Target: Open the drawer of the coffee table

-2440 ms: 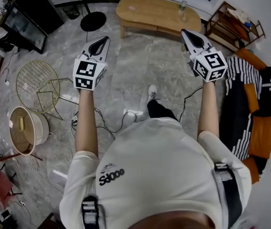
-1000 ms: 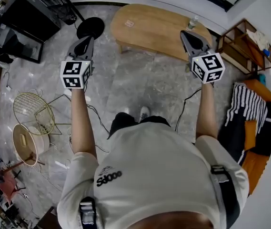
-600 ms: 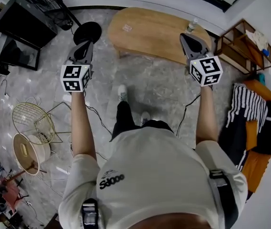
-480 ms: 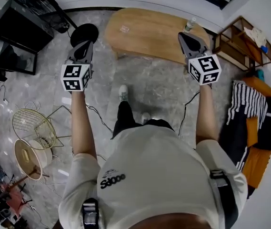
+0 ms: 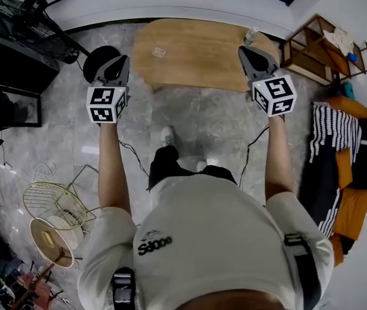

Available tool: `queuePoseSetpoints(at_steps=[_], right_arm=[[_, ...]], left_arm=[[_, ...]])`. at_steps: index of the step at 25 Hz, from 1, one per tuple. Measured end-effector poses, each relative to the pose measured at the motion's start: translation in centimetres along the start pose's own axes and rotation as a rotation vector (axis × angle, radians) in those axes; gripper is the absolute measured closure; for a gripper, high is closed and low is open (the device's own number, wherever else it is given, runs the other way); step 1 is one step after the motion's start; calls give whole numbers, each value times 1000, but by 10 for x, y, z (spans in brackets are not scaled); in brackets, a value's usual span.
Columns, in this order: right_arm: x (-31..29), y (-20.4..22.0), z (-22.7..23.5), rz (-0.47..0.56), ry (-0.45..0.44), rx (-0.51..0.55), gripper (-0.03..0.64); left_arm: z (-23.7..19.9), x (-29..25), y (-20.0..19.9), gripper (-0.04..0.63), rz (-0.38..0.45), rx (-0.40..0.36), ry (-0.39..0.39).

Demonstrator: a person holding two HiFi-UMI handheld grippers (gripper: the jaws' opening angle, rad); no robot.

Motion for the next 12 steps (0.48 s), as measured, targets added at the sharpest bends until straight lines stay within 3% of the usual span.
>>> queuePoseSetpoints(at_steps=[6, 12], right_arm=[[-25, 31, 11, -19, 32, -6, 620], [-44, 89, 17, -38, 40, -39, 621]], left_arm=[[-5, -30, 28, 577, 0, -14, 29], [-4, -48, 85, 577, -22, -17, 16]])
Point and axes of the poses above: the fingertips, and each gripper's own axes: x backward along the fingers, z to its right, y out of its underside, the point moved 5 cm from there along x, backward along the fingers, and after that the axes turned 8 degrees about -x, right-handed, at the moved point
